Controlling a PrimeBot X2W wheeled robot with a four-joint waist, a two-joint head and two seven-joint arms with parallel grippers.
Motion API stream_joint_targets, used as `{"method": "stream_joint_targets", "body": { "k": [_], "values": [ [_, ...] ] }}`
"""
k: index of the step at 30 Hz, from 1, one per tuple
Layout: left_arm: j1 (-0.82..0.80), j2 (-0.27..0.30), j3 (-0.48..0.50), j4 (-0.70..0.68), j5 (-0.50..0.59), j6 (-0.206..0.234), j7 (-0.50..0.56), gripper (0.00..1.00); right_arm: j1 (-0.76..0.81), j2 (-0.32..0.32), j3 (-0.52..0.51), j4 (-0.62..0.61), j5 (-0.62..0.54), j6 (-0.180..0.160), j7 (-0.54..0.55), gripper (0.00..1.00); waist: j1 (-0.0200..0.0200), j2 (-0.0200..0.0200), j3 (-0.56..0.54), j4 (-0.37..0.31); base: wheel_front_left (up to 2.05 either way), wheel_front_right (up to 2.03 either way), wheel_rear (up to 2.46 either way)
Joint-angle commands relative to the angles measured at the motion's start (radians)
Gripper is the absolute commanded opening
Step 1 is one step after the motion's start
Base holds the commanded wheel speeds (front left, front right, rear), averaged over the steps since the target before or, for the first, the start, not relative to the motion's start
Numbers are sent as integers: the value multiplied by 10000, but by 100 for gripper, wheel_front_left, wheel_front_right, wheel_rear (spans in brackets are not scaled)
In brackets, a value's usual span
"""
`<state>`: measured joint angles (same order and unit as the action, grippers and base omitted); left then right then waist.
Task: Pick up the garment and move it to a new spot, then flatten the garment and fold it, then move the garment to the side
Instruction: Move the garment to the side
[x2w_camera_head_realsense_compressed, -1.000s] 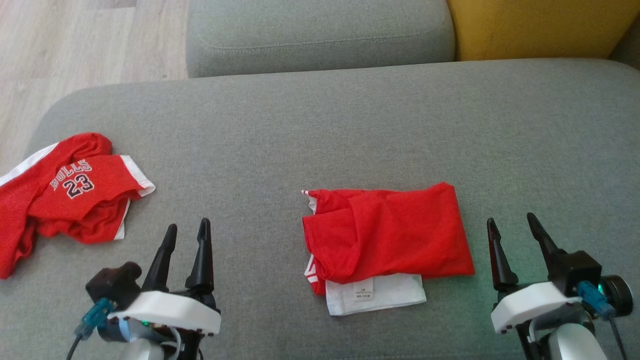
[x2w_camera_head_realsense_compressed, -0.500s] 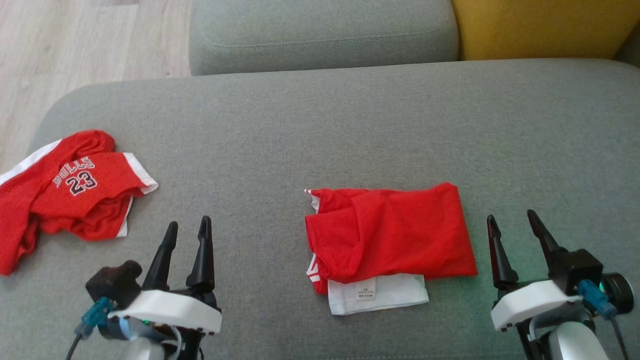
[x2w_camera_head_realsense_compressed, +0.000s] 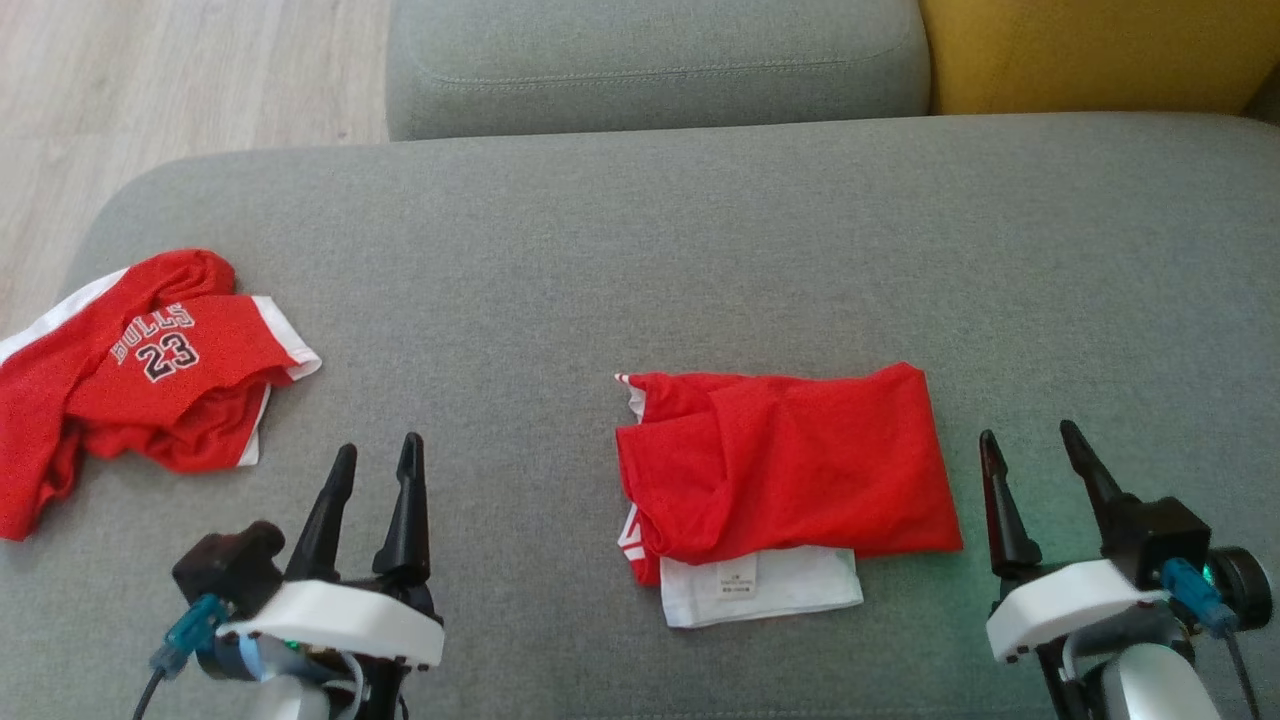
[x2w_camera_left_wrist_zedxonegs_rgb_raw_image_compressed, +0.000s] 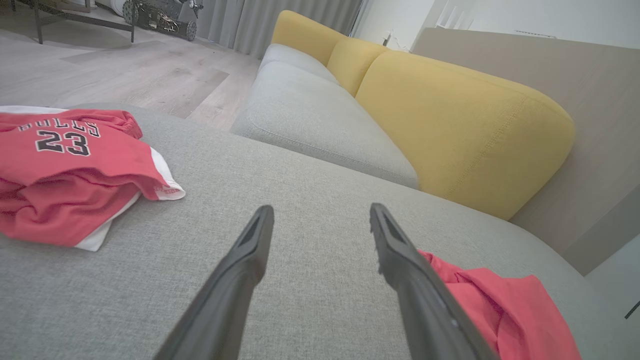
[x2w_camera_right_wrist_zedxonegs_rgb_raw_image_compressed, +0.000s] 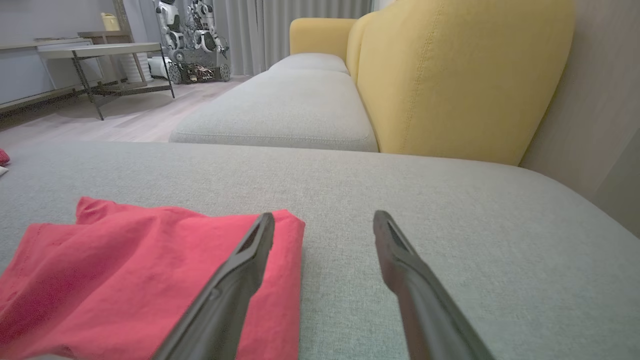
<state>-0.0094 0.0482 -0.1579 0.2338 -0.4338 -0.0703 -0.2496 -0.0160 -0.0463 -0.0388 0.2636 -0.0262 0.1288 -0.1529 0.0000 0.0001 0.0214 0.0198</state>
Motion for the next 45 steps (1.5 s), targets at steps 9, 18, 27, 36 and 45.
{"method": "stream_joint_targets", "body": {
  "k": [9, 18, 27, 36, 45],
  "values": [
    [-518, 20, 172, -234, 75, -78, -122, 100, -806, -40, 759, 547, 1012, 19, 820, 100, 0, -1, 261, 20, 0, 0, 0],
    [-762, 20, 147, -97, 166, -175, -122, 100, -1705, -39, 1130, 2131, 2405, 19, 1264, 100, 0, -1, 741, 280, 0, 0, 0],
    [-947, 20, 216, -72, 239, -261, -122, 100, -2545, -39, 1669, 3533, 2664, 19, 1311, 0, 0, -1, 1078, 411, 0, 0, 0],
    [-1084, 20, 353, -114, 312, -302, -122, 100, -3400, -322, 1874, 3293, 226, 19, 179, 0, 0, -1, 1300, 62, 0, 0, 0],
    [-1486, 20, 301, -279, 487, -421, -122, 100, -4799, -2638, 2449, 2456, 109, 19, 943, 0, 0, -1, 1996, -635, 0, 0, 0]
  ]
}}
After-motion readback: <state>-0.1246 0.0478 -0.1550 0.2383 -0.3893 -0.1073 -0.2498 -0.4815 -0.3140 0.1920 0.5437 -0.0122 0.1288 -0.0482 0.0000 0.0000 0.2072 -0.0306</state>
